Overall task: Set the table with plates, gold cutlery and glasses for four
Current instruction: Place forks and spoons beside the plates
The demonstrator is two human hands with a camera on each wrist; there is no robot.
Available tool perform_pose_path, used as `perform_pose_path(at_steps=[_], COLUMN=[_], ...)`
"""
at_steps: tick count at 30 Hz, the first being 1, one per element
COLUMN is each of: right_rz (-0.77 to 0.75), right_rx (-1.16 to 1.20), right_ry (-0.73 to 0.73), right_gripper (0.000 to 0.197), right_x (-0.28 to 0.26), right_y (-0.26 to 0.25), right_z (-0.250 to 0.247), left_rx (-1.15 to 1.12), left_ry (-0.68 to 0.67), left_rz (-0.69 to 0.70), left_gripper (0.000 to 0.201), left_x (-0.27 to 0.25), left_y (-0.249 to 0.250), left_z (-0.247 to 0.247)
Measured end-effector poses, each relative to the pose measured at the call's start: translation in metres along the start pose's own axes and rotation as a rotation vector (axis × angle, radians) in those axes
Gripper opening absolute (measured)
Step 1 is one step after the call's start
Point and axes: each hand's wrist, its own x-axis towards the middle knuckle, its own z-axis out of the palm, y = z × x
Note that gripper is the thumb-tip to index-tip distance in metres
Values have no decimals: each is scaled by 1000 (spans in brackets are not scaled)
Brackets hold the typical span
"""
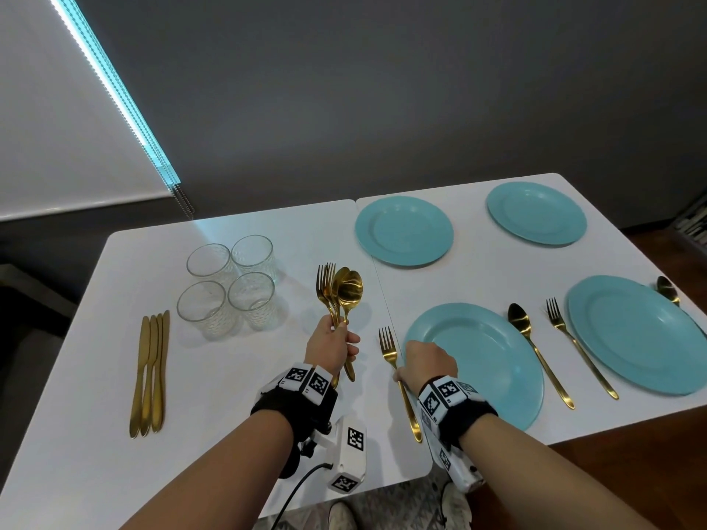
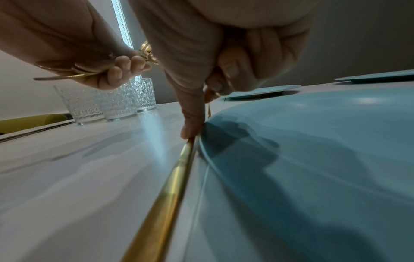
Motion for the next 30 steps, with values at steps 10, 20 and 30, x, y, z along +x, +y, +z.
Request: perform_pose_path(at_steps=[10, 20, 30], right_rz=[-14, -318, -439], right_rx=[57, 299, 89], right_ry=[-4, 137, 132], right_gripper=[31, 20, 34], right_x=[-2, -7, -12], right_y=[0, -29, -18], right_z=[-8, -50, -79], left_rx=[11, -24, 145], left_ry=[9, -46, -184], left_rz=[-1, -5, 50], left_gripper=[18, 16, 24], left_x=[1, 0, -3], left_y=[0, 11, 41], left_z=[-3, 0, 24])
